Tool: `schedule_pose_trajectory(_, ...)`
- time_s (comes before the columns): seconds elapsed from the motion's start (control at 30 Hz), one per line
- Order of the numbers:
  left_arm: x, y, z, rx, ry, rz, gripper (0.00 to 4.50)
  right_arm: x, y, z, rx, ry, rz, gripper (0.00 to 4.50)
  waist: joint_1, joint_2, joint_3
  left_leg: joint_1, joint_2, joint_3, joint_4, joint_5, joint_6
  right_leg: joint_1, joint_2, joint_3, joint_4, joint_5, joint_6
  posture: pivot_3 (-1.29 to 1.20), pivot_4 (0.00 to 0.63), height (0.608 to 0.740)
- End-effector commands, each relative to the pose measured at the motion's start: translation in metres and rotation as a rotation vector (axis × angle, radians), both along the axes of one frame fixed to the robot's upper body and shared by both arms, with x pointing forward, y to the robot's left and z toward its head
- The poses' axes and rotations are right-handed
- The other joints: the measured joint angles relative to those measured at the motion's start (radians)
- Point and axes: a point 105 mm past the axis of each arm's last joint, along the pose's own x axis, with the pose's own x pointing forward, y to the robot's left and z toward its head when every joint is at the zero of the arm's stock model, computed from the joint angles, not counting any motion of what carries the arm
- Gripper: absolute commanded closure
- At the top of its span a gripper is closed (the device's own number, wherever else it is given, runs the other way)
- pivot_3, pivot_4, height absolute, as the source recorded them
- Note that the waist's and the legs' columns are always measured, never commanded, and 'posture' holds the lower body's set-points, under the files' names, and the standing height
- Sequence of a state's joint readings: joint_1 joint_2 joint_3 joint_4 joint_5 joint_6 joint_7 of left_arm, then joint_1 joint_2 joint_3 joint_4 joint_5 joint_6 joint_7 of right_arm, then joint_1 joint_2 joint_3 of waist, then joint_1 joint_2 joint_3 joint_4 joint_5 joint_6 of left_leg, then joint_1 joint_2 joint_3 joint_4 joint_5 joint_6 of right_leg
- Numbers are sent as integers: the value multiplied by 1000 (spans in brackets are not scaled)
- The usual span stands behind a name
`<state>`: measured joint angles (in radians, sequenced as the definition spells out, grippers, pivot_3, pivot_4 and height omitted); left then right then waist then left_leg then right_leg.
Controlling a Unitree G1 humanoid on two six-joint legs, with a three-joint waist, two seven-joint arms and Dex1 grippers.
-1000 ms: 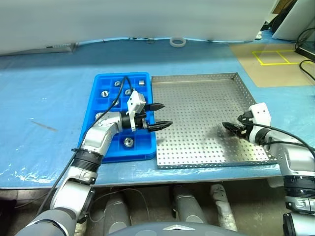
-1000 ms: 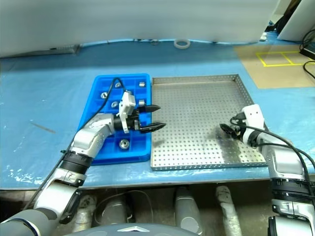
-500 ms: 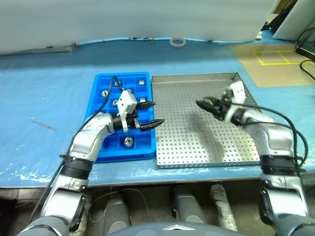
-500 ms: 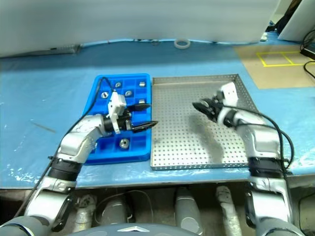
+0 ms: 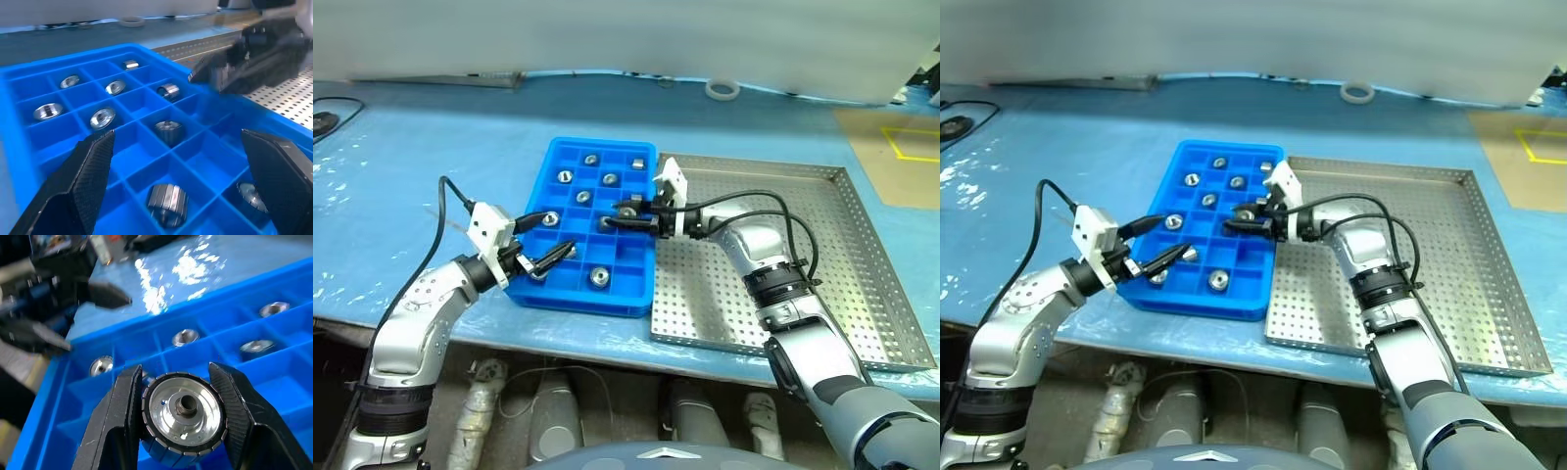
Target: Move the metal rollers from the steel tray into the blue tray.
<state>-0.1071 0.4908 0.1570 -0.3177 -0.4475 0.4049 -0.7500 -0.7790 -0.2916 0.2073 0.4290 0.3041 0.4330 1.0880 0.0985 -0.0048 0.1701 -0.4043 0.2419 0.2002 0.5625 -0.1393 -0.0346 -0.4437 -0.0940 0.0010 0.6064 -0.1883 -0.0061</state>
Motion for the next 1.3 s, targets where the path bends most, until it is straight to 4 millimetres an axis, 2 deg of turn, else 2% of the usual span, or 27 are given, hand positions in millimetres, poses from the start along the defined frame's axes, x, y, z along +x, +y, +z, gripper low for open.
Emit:
schedule_pose_trajectory(0.03,-5,-2,16,-4,-55,-5,196,0,-2,6,-11,-47,39,2751,6,0,0,0,0,-1,0,0,0,0,0,0,0,0,0,104,150,740)
schedule_pose_trajectory(0.2,-2,-2,16,4,-54,-16,196,4,-8,1,-27,-61,13,2751,-2,0,0,1,1,-3,0,1,-2,1,1,1,2,0,0,69,150,740)
schedule_pose_trajectory(0.43,8,-16,13,0,-43,-98,196,-2,-21,-2,-36,-64,-17,2751,-4,0,0,1,1,-3,-1,2,-3,0,2,1,1,0,0,-14,150,740)
schedule_pose_trajectory(0.67,16,-27,12,3,-39,-164,196,-16,-20,-6,-14,-43,-32,2751,-10,0,0,1,1,-3,0,2,-3,0,2,1,1,0,0,-80,150,740)
schedule_pose_trajectory(0.8,21,-34,13,0,-43,-197,196,-23,-16,-16,-40,-37,-35,2751,-15,0,0,2,0,-3,0,2,-3,1,2,1,1,0,0,-117,150,740)
schedule_pose_trajectory(1.03,24,-39,12,2,-48,-217,196,-18,-14,-24,-76,-52,-86,2751,-33,0,0,2,0,-3,0,2,-3,1,2,1,1,0,0,-123,150,740)
schedule_pose_trajectory(1.2,23,-39,12,1,-50,-216,196,-18,-12,-23,-68,-46,-72,2751,-33,0,0,2,0,-3,0,2,-3,2,2,1,1,0,0,-116,150,740)
schedule_pose_trajectory(1.3,23,-38,12,0,-52,-211,196,-20,-11,-19,-48,-35,-53,1699,-33,0,0,2,0,-3,0,2,-3,2,2,1,1,0,0,-110,150,740)
